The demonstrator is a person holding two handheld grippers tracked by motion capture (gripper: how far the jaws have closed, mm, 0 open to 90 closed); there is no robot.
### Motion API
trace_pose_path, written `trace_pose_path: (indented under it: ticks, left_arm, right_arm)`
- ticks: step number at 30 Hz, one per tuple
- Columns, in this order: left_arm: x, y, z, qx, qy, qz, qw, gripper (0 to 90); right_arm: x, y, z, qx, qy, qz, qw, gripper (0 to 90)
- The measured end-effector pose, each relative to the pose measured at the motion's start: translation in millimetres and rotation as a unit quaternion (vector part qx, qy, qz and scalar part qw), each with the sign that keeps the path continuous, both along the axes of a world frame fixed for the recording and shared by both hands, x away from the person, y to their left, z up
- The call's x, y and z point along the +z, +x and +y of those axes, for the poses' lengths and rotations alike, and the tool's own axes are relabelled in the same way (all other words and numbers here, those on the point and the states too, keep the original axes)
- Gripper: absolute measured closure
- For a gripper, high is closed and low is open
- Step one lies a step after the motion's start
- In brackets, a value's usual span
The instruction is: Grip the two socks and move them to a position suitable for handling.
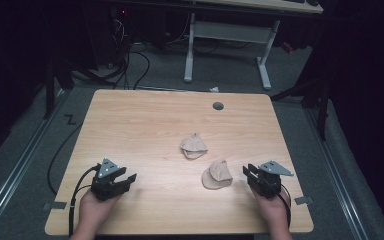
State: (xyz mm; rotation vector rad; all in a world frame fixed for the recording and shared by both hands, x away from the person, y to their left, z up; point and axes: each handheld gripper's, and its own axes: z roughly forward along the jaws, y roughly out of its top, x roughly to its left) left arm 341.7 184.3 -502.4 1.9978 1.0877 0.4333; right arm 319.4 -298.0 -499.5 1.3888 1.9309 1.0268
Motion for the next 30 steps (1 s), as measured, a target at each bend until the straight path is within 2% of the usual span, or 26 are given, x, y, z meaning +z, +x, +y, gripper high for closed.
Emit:
trace_pose_path:
  ticks: [6, 12, 15, 20, 23, 24, 25, 30]
  left_arm:
    - [1.6, -0.8, 1.6, 0.001, 0.0, -0.002, 1.0, 51.2]
    - [0.1, -1.7, -2.0, -0.002, 0.015, -0.006, 0.9999, 50.9]
    - [-0.8, -4.2, -2.2, -0.006, 0.017, -0.005, 0.9998, 51.1]
    - [-1.8, -6.5, -1.9, -0.009, 0.02, -0.002, 0.9998, 51.2]
    - [-2.1, -7.2, -2.6, -0.011, 0.02, -0.001, 0.9998, 51.1]
    - [-2.1, -7.2, -2.6, -0.011, 0.02, -0.001, 0.9998, 51.1]
    - [-2.4, -7.4, -3.6, -0.013, 0.02, -0.001, 0.9997, 51.1]
    - [-2.8, -8.3, -7.3, -0.019, 0.02, -0.001, 0.9996, 51.1]
  right_arm:
    - [3.8, 0.5, 5.7, 0.008, -0.006, 0.0, 1.0, 78.4]
    - [1.8, 8.2, 15.3, 0.033, -0.008, 0.013, 0.9994, 81.0]
    - [-1.2, 14.1, 25.4, 0.055, -0.016, 0.023, 0.9981, 87.7]
    - [-10.4, 21.0, 40.4, 0.084, -0.034, 0.049, 0.9947, 89.9]
    - [-18.4, 23.2, 52.9, 0.106, -0.054, 0.068, 0.9906, 89.9]
    - [-18.4, 23.2, 52.9, 0.106, -0.054, 0.068, 0.9906, 89.9]
    - [-22.5, 23.5, 61.5, 0.122, -0.064, 0.076, 0.9876, 89.8]
    - [-23.4, 20.4, 73.3, 0.142, -0.066, 0.075, 0.9849, 89.8]
